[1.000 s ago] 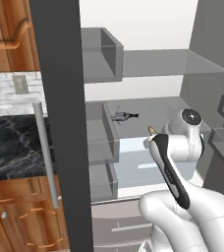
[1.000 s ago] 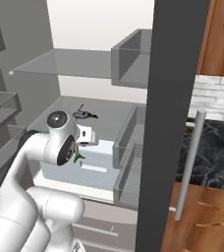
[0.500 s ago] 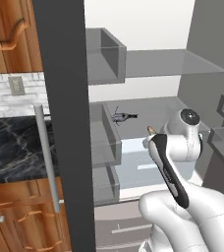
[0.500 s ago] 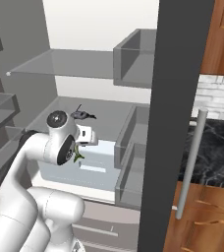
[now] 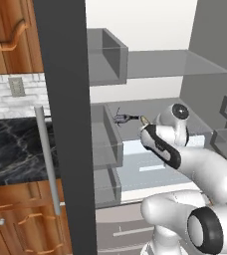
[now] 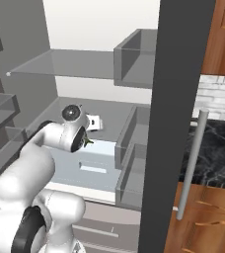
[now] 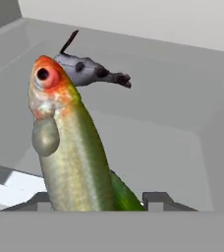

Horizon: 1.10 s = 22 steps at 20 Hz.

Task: Place the fish on the counter behind the older fish on the same shelf of the fridge to maintain FIFO order. Close the fridge door when finished.

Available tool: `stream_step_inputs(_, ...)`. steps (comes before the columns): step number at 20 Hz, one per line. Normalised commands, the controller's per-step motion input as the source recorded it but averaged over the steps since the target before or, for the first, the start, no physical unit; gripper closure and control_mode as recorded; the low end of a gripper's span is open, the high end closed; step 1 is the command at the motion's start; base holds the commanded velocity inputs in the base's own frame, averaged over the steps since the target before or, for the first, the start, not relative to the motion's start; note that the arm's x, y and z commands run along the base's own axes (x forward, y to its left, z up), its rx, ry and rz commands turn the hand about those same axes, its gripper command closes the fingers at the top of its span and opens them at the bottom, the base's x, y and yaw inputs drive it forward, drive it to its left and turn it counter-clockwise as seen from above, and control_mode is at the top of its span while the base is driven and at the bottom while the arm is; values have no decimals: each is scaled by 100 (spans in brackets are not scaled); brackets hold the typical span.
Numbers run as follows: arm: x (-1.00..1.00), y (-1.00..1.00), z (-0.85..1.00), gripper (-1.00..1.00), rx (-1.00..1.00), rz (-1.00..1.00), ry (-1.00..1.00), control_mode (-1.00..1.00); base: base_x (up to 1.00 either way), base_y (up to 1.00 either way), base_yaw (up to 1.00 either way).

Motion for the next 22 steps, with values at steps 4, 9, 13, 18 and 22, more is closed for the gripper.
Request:
stream_step_inputs(4,100,0,1,100,0,8,-6,-100,0,0,0)
stream_step_inputs(9,96,-6,8,100,-3,6,0,-100,0,0,0)
stream_step_inputs(13,71,-20,9,100,-9,5,0,-100,0,0,0)
stream_step_inputs(18,68,-12,-9,100,-12,7,-1,-100,0,0,0)
stream_step_inputs(22,43,-18,0,100,-10,11,-9,-100,0,0,0)
